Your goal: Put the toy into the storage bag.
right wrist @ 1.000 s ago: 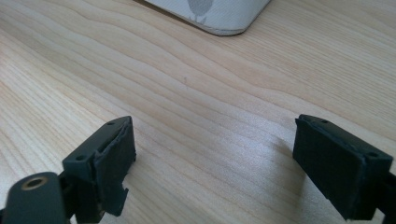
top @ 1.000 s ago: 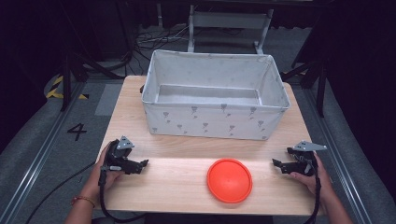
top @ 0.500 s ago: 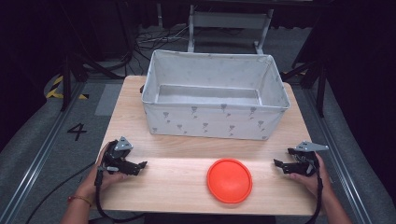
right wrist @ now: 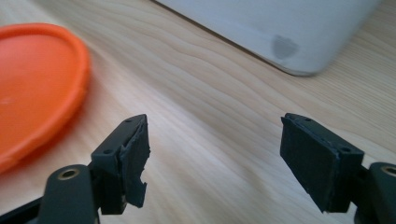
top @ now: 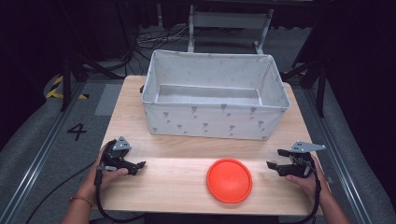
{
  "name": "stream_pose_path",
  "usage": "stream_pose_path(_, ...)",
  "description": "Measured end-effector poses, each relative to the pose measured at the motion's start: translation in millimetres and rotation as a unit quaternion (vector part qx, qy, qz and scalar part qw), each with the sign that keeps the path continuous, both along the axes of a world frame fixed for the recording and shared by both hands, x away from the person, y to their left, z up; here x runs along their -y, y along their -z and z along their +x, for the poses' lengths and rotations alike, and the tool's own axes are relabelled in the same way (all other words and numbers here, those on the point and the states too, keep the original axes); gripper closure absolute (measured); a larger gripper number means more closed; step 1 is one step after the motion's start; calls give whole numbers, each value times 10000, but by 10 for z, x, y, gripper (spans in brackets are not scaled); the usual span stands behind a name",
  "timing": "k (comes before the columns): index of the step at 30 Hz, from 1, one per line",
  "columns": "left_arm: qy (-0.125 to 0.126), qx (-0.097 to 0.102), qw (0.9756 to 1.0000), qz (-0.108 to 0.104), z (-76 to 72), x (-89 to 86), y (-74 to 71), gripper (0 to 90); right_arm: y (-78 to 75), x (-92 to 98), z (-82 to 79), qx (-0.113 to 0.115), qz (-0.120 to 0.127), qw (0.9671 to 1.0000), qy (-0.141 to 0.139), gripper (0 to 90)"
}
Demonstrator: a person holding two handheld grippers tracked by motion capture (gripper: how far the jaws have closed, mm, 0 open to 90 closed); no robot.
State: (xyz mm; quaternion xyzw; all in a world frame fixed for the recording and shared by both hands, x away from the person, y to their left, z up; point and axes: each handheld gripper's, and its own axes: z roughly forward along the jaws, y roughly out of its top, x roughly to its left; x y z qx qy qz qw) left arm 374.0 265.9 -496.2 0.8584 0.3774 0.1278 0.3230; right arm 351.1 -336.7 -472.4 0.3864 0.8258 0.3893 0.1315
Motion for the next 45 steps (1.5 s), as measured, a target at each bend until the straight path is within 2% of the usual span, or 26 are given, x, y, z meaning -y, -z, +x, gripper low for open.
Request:
stream_pose_path(7, 20, 24, 10000, 10, 2, -10, 0, 1, -52, -258, -68, -85, -7, 9990, -439, 228)
stream_pose_path(10, 20, 24, 10000, 10, 2, -10, 0, 1, -88, -421, -114, -17, 27, 9979, -650, 240)
stream_pose_path(11, 20, 24, 10000, 10, 2, -10, 0, 1, -88, -421, -114, -17, 27, 9979, -650, 240)
stream_pose_path(14, 20, 24, 10000, 10, 2, -10, 0, 1, -74, -563, -128, -113, -4, 9960, -886, 238)
stream_pose_path(15, 20, 24, 10000, 9, 2, -10, 0, 1, -46, -662, -140, -181, -109, 9945, -1030, 235)
stream_pose_path(18, 24, 25, 10000, 11, 2, -11, 0, 1, -18, -751, -150, -261, -163, 9928, -1154, 236)
stream_pose_path(23, 41, 14, 10000, 14, 2, -15, -1, 1, 74, -910, -121, -443, -373, 9907, -1228, 230)
stream_pose_path(25, 43, 15, 10000, 15, 2, -16, -1, 1, 117, -956, -109, -527, -476, 9890, -1301, 230)
stream_pose_path(31, 51, 13, 10000, 15, 3, -17, -1, 1, 153, -1040, -125, -427, -487, 9881, -1398, 196)
stream_pose_path(35, 50, 15, 10000, 13, 2, -17, -1, 1, 154, -1118, -151, -332, -599, 9862, -1508, 204)
stream_pose_path(38, 50, 14, 10000, 14, 2, -17, -1, 1, 150, -1149, -147, -362, -604, 9870, -1445, 211)
stream_pose_path(40, 50, 14, 10000, 14, 2, -17, -1, 1, 149, -1145, -139, -353, -572, 9874, -1433, 258)
stream_pose_path(43, 50, 14, 10000, 13, 2, -17, -1, 1, 142, -1102, -112, -371, -390, 9907, -1246, 413)
stream_pose_path(44, 50, 14, 10000, 14, 2, -17, -1, 1, 140, -1072, -87, -450, -216, 9923, -1131, 510)
stream_pose_path(45, 50, 14, 10000, 14, 2, -17, -1, 1, 140, -1072, -87, -450, -216, 9923, -1131, 510)
